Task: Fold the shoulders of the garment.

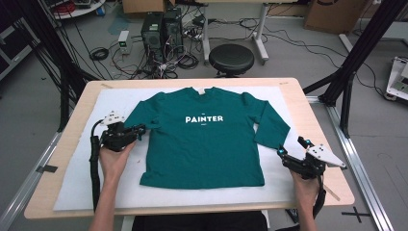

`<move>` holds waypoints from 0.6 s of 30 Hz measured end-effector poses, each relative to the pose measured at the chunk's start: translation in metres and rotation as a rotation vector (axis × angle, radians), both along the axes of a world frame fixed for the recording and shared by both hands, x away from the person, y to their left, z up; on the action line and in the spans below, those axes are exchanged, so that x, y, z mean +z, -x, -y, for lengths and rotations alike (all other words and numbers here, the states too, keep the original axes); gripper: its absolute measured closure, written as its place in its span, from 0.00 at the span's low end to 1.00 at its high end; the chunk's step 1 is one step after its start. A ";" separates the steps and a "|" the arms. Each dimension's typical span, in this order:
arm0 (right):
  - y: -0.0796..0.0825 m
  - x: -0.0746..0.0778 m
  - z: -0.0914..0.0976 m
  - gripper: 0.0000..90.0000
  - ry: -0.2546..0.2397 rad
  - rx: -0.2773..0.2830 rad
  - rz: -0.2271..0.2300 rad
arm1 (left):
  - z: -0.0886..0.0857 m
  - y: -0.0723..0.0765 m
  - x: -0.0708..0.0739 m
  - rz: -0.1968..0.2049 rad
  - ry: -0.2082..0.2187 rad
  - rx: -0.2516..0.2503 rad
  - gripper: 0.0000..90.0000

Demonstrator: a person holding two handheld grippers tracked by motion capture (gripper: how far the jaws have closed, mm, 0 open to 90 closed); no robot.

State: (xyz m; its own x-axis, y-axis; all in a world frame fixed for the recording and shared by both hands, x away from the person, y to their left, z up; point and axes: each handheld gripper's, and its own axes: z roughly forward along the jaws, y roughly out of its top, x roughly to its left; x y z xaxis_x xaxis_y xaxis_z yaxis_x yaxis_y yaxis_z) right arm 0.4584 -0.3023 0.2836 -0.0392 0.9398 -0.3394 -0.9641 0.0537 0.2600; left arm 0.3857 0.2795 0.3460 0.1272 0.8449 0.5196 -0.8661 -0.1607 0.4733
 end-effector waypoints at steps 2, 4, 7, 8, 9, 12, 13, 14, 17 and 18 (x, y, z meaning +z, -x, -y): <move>0.000 0.000 0.000 0.21 -0.001 0.000 -0.001 | 0.005 0.002 0.003 0.000 0.017 0.005 0.96; 0.000 0.000 0.000 0.21 0.000 0.001 -0.001 | 0.011 0.004 0.006 0.014 0.025 -0.010 0.95; 0.000 0.000 0.000 0.21 -0.002 0.000 -0.003 | 0.021 0.007 0.011 0.025 0.017 -0.034 0.95; 0.000 0.000 0.000 0.21 -0.001 -0.001 0.000 | 0.026 0.007 0.012 0.030 0.014 -0.038 0.95; 0.000 0.000 0.000 0.21 -0.001 -0.001 0.000 | 0.031 0.008 0.013 0.028 0.003 -0.037 0.95; 0.000 0.000 0.000 0.21 -0.001 0.000 -0.002 | 0.046 0.008 0.017 0.025 -0.016 -0.033 0.95; 0.000 0.000 0.000 0.21 0.000 0.000 -0.001 | 0.050 0.007 0.019 0.016 -0.024 -0.032 0.95; 0.000 0.000 0.000 0.21 -0.001 0.002 -0.002 | 0.054 0.006 0.020 0.008 -0.030 -0.032 0.95; 0.000 0.000 0.000 0.21 -0.001 0.000 0.000 | 0.068 0.003 0.024 -0.011 -0.047 -0.024 0.96; 0.000 0.000 0.000 0.21 0.000 -0.001 -0.001 | 0.071 0.002 0.025 -0.017 -0.050 -0.022 0.95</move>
State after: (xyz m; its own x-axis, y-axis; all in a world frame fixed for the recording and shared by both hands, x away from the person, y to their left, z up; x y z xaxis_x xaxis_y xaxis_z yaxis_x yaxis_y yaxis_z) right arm 0.4583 -0.3023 0.2836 -0.0386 0.9399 -0.3393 -0.9637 0.0547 0.2614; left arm 0.3842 0.2080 0.3711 0.1548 0.8150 0.5584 -0.8617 -0.1651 0.4798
